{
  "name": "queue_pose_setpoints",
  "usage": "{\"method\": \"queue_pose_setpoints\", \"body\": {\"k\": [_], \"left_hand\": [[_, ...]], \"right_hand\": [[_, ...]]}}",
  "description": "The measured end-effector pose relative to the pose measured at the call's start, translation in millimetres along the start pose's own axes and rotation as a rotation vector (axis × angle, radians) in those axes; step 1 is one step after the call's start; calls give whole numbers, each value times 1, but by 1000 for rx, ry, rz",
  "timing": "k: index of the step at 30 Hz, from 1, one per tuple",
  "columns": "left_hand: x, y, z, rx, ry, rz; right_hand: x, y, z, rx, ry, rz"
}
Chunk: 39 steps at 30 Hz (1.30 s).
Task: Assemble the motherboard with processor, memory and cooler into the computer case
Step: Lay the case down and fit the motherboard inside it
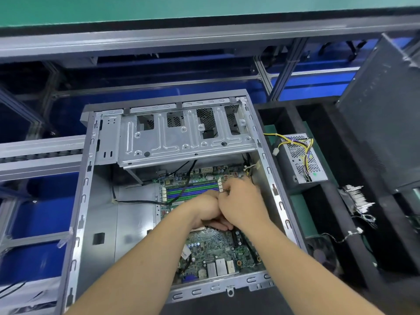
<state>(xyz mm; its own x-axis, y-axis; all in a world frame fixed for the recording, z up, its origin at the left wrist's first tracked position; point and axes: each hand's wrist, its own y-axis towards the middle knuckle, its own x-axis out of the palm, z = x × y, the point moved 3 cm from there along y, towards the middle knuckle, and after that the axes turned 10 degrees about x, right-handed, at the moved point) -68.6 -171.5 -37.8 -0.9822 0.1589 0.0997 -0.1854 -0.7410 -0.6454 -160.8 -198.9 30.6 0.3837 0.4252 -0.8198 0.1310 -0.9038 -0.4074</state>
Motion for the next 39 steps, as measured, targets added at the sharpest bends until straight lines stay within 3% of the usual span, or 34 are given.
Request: {"method": "queue_pose_setpoints", "body": {"k": [7, 11, 15, 17, 21, 24, 28, 30, 34, 36, 39], "left_hand": [[2, -5, 5, 79, 44, 15], [6, -7, 8, 65, 88, -53], [7, -10, 18, 130, 211, -42], [8, -12, 22, 166, 275, -11], [8, -16, 25, 200, 423, 99], [-1, -19, 27, 245, 521, 203], [-27, -29, 37, 358, 734, 449], [-37, -37, 39, 395, 847, 543], [-50, -53, 39, 574, 1012, 779], [-59, -54, 37, 502, 1028, 796], [-76, -54, 25, 245, 1065, 695]], "right_hand": [[2, -1, 5, 233, 557, 49], [1, 3, 15, 346, 677, 114], [8, 16, 22, 558, 993, -88], [11, 22, 23, 605, 1061, -98], [14, 26, 21, 530, 880, -54], [11, 27, 27, 500, 896, -10], [7, 19, 27, 403, 749, -48], [-2, 13, 24, 299, 513, 20], [-8, -2, 7, -53, -239, 202], [-5, -6, 0, -180, -376, 265], [3, -3, -3, -287, -190, 82]]}}
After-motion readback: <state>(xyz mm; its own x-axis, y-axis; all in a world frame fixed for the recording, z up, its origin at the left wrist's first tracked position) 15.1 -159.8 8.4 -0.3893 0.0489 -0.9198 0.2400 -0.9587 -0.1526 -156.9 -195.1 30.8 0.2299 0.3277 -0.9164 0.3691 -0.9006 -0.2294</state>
